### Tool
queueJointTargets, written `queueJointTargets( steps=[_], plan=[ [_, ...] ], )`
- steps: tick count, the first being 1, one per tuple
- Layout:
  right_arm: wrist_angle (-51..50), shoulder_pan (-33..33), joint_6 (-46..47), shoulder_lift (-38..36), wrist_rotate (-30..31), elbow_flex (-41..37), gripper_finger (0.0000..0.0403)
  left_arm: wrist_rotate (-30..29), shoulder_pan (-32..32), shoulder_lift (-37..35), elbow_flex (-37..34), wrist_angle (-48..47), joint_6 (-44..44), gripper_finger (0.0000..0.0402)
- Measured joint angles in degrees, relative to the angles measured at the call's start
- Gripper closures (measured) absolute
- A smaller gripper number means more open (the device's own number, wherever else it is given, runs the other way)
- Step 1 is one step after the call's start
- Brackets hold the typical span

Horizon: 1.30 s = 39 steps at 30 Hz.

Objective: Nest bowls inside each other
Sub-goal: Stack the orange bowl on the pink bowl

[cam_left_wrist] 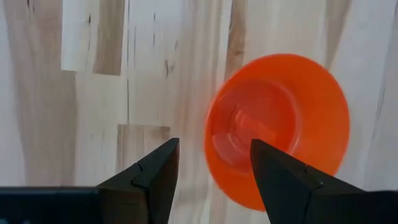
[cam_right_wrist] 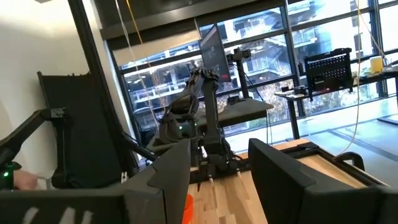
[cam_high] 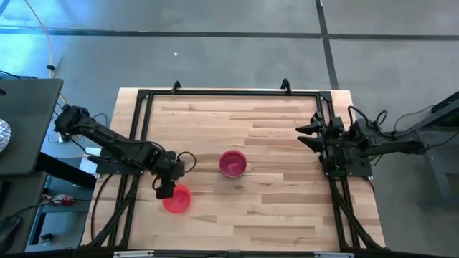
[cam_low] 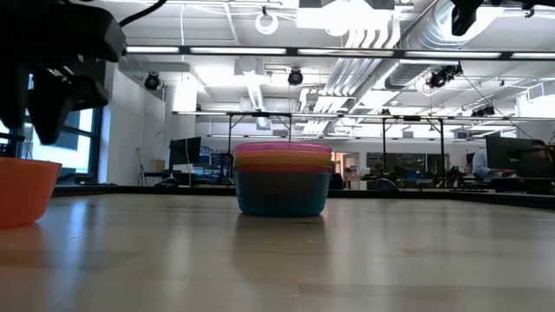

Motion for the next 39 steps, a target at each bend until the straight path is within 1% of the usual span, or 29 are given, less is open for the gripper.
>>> queueJointTargets(
  steps=[6,14,17,21,23,27,31,37,39],
  plan=[
    [-0.52,0.0,-0.38,0.0,1.63,0.0,0.0247,-1.12,-1.67,0.0,-1.95,1.32,-3.79,0.0216],
    [-0.35,0.0,-0.69,0.0,2.05,0.0,0.0247,-1.95,-1.83,0.24,-2.4,2.06,-4.84,0.0244],
    [-0.31,0.0,-0.63,0.0,2.05,0.0,0.0247,-1.5,-1.83,1.97,-2.4,2.18,-4.47,0.0248],
    [-0.33,0.0,0.0,0.0,2.02,0.0,0.0247,1.01,-1.83,5.85,-2.4,4.78,-3.21,0.0248],
    [-0.31,0.0,0.06,0.0,2.02,0.0,0.0247,1.08,-1.83,7.34,-2.4,6.6,-3.08,0.0248],
    [-0.33,0.0,0.24,-0.08,2.02,0.0,0.0247,1.08,-1.83,9.11,-2.4,7.21,-2.24,0.0255],
    [-0.35,0.0,0.37,-0.09,2.02,0.0,0.0247,1.48,-1.81,9.57,-2.4,7.23,-1.78,0.0294],
    [-0.59,-0.01,0.43,-0.09,2.02,0.0,0.0247,2.4,-1.81,9.62,-2.4,7.23,-1.81,0.0388],
    [-0.71,0.0,0.43,-0.09,2.02,0.0,0.0247,3.03,-1.81,9.62,-2.4,7.23,-1.78,0.0395]
  ],
)
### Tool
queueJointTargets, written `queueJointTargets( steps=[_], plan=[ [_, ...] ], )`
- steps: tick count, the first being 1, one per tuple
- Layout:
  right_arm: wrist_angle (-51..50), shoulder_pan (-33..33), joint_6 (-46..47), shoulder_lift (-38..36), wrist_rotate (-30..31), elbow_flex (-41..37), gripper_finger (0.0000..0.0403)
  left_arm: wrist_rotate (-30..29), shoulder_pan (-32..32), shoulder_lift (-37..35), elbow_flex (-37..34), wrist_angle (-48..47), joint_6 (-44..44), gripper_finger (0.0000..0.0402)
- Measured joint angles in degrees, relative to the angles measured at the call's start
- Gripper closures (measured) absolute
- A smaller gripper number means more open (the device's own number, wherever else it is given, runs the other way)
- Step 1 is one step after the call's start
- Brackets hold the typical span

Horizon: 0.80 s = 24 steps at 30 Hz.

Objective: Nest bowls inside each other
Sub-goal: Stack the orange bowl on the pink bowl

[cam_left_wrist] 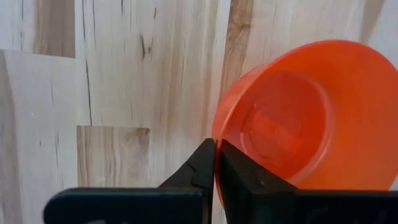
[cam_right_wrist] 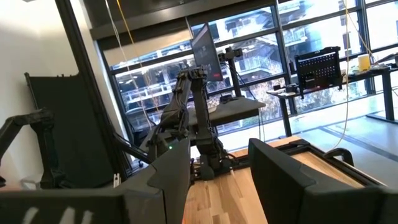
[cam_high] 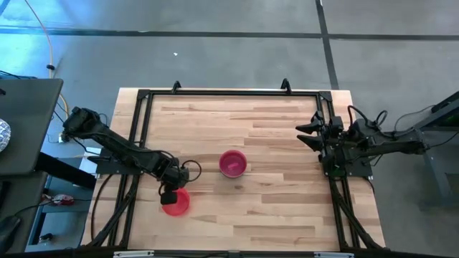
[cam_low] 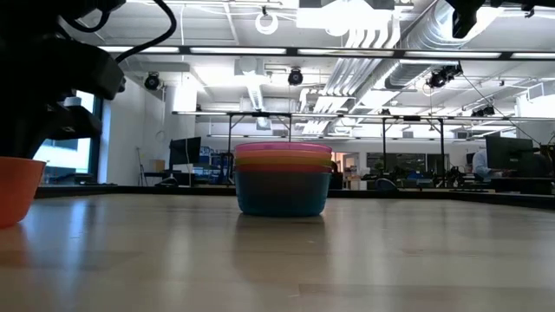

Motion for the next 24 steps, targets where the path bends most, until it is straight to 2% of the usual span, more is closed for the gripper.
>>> queueJointTargets(
  steps=[10,24],
  plan=[
    [-0.61,0.0,0.02,0.0,-0.02,0.0,0.0247,2.33,1.95,0.0,0.97,-1.28,-0.15,0.04],
    [-11.21,0.0,0.84,0.0,-2.51,0.0,0.0247,2.33,14.17,-0.02,13.52,-9.08,10.82,0.0401]
  ],
)
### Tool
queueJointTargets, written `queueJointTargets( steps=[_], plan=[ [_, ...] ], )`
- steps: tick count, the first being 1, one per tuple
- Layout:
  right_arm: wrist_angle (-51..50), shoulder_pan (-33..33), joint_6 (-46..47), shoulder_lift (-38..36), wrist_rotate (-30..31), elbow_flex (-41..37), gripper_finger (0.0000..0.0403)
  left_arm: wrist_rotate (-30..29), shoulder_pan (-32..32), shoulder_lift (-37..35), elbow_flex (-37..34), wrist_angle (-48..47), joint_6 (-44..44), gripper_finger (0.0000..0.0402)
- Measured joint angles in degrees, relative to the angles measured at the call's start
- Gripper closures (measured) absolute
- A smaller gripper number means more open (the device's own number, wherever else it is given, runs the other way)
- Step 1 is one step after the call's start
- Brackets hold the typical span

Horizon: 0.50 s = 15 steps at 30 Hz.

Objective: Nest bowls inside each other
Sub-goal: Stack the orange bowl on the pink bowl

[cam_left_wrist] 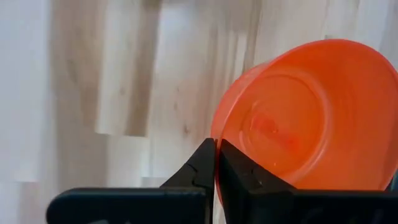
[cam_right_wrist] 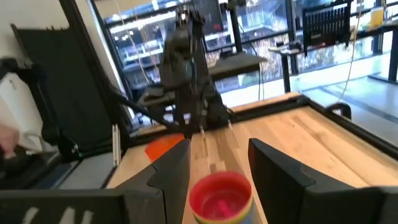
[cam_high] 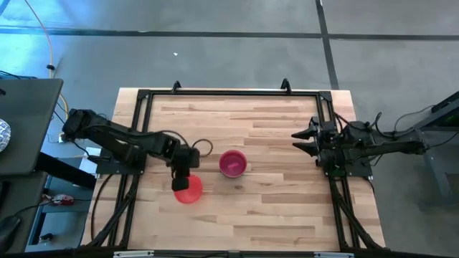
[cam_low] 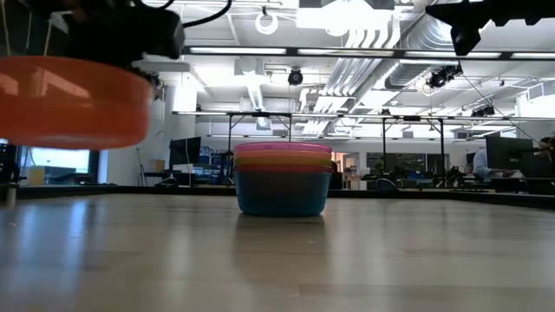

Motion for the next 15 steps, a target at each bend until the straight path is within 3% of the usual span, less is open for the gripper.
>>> queueJointTargets(
  steps=[9,15],
  plan=[
    [-4.24,-0.02,-2.85,-0.47,3.82,-1.86,0.0247,-0.42,6.38,-0.02,8.6,-6.1,3.85,0.0401],
    [8.35,-0.02,-3.8,-4.54,3.92,-12.48,0.0247,-0.04,9.21,-0.02,12.46,-7.05,3.46,0.0401]
  ],
)
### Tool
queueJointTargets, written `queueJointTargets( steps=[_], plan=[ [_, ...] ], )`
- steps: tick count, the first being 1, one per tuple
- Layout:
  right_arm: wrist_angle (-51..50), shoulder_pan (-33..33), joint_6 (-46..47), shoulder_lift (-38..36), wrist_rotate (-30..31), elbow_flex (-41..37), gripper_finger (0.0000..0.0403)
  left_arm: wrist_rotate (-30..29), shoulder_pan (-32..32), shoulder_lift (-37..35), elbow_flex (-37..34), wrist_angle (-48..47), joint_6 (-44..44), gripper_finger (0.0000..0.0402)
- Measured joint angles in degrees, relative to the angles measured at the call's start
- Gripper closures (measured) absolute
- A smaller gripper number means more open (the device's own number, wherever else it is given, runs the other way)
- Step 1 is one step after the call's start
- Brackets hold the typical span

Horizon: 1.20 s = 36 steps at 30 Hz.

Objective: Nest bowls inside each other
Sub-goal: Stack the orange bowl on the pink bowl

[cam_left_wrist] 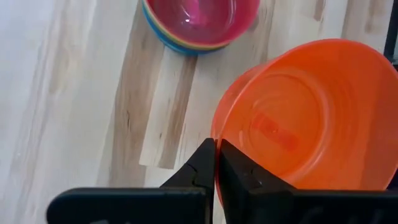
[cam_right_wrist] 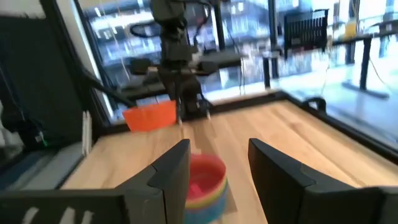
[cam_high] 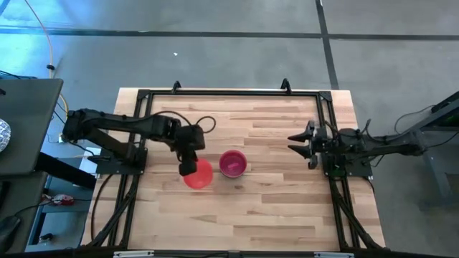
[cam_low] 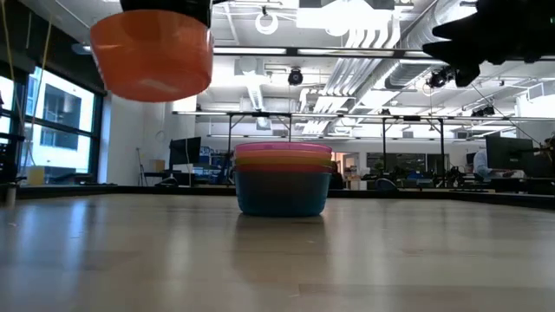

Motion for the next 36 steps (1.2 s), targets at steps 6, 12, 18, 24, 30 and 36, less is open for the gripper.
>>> queueJointTargets(
  steps=[6,12,18,24,30,36],
  plan=[
    [9.32,0.0,-1.53,-6.09,-0.5,-7.81,0.0247,-0.34,1.85,0.81,3.94,-5.35,-0.36,0.0402],
    [7.99,0.0,-1.98,-9.98,-0.48,-8.2,0.0247,-1.3,4.09,4.02,7.42,-5.32,0.15,0.0402],
    [6.4,0.0,-2.39,-10.03,-0.52,-8.22,0.0247,-0.74,5.3,12.41,14.57,-5.43,2.48,0.0401],
    [5.76,0.02,-1.93,-10.06,-0.59,-8.22,0.0247,-0.71,5.79,20.81,23.39,-5.82,6.69,0.0401],
    [4.88,0.02,0.01,-10.06,-1.89,-8.22,0.0247,-0.8,7.47,26.94,29.49,-5.88,8.27,0.0401],
    [4.53,0.02,0.18,-10.06,-2.89,-8.22,0.0247,-0.68,8.84,32.03,33.63,-6.16,7.48,0.0401]
  ],
)
